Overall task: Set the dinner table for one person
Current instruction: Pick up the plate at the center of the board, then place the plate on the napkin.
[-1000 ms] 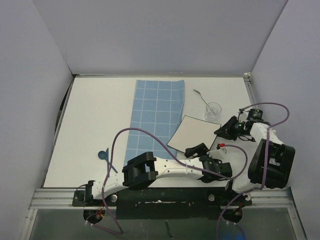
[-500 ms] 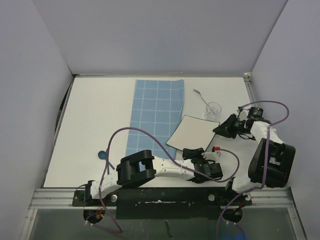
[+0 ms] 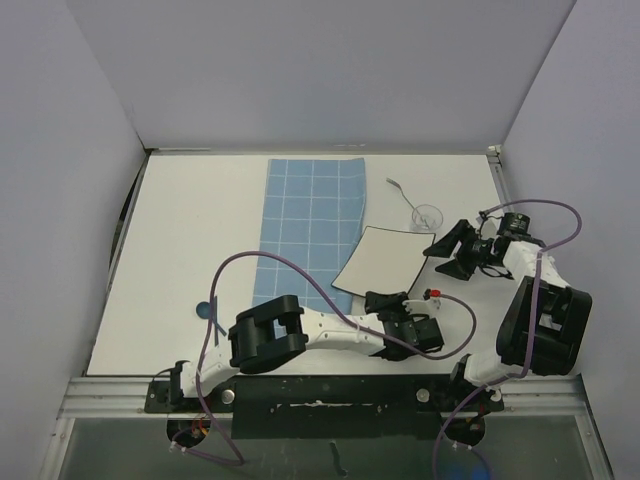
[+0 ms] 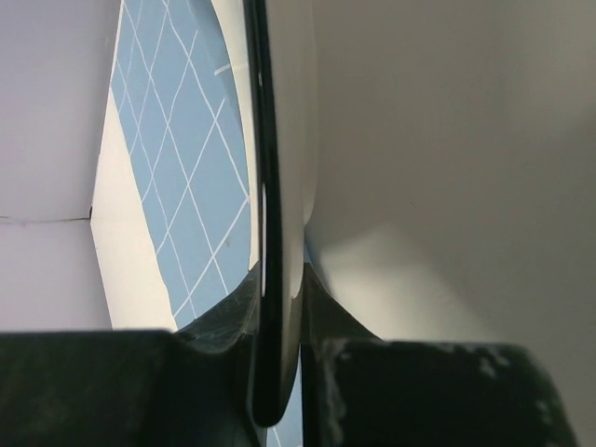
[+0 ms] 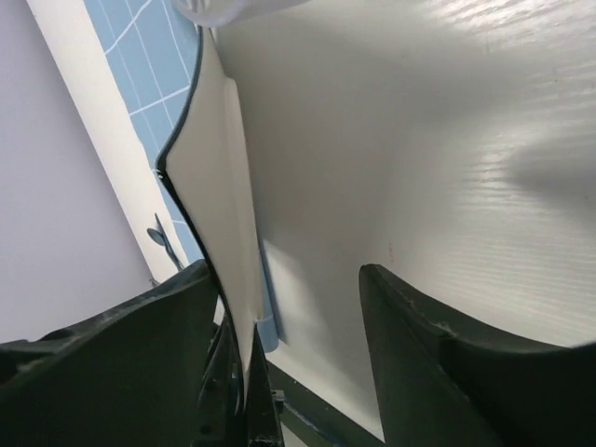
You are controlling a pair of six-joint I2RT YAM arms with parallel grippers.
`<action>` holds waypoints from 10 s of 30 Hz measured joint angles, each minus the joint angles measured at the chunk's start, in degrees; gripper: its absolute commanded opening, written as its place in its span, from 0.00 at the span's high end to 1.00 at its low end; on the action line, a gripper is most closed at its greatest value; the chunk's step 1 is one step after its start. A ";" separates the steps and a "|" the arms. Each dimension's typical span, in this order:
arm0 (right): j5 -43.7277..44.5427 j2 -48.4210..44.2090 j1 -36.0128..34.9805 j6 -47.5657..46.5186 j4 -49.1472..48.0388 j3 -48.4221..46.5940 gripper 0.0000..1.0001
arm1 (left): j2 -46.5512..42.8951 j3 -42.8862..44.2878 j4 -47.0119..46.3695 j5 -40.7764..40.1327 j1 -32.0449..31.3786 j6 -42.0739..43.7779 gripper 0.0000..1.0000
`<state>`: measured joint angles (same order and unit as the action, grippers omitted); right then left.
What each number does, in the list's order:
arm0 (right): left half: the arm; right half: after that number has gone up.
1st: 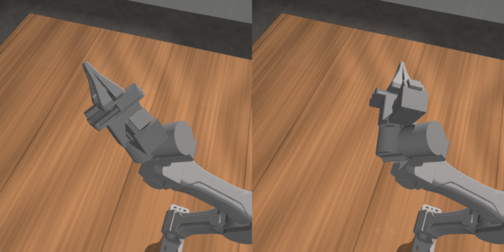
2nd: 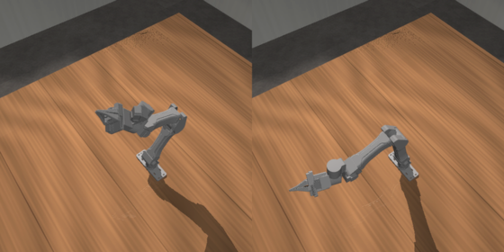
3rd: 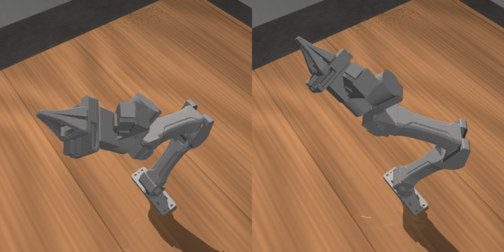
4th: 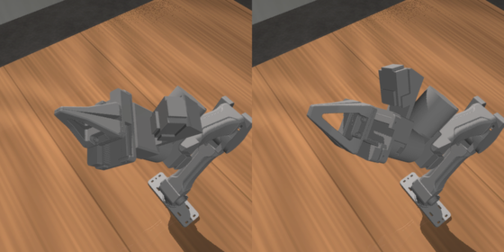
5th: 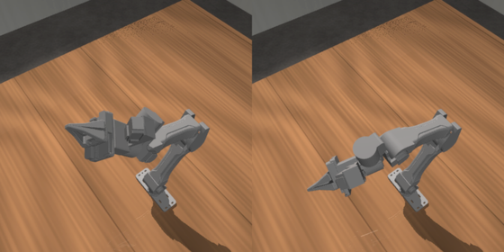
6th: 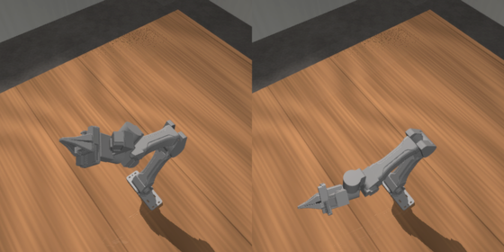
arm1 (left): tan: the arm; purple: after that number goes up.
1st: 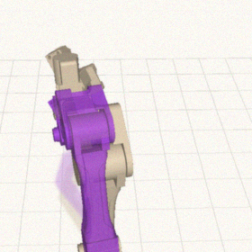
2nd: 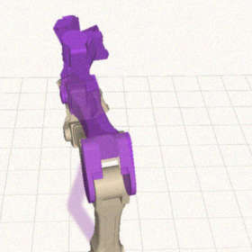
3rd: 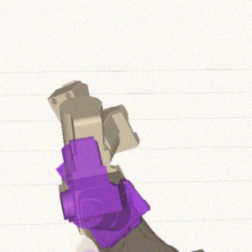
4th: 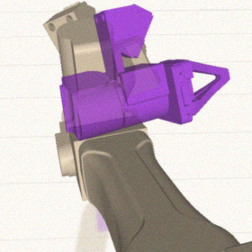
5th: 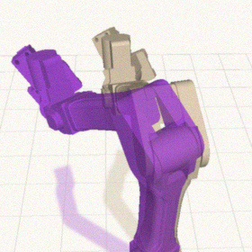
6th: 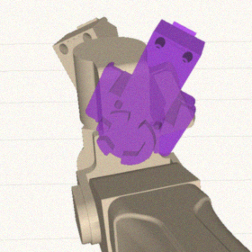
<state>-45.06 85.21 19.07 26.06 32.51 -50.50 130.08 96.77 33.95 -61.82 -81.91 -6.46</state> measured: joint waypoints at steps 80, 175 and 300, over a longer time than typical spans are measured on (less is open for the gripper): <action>2.80 -2.21 -23.37 19.71 -4.42 -4.63 1.00 | -23.10 -21.16 -30.80 -1.90 2.03 27.30 0.61; 4.87 29.62 -41.59 41.75 -52.09 -10.29 1.00 | -37.05 -29.79 -116.65 -21.24 8.63 89.57 0.60; 10.36 29.86 -44.30 19.76 -16.35 -31.15 0.70 | -36.28 -33.53 -117.39 -20.20 11.56 89.96 0.64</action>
<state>-34.70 115.07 -25.23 45.82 16.16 -81.65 93.80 63.24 -83.44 -82.02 -70.35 83.50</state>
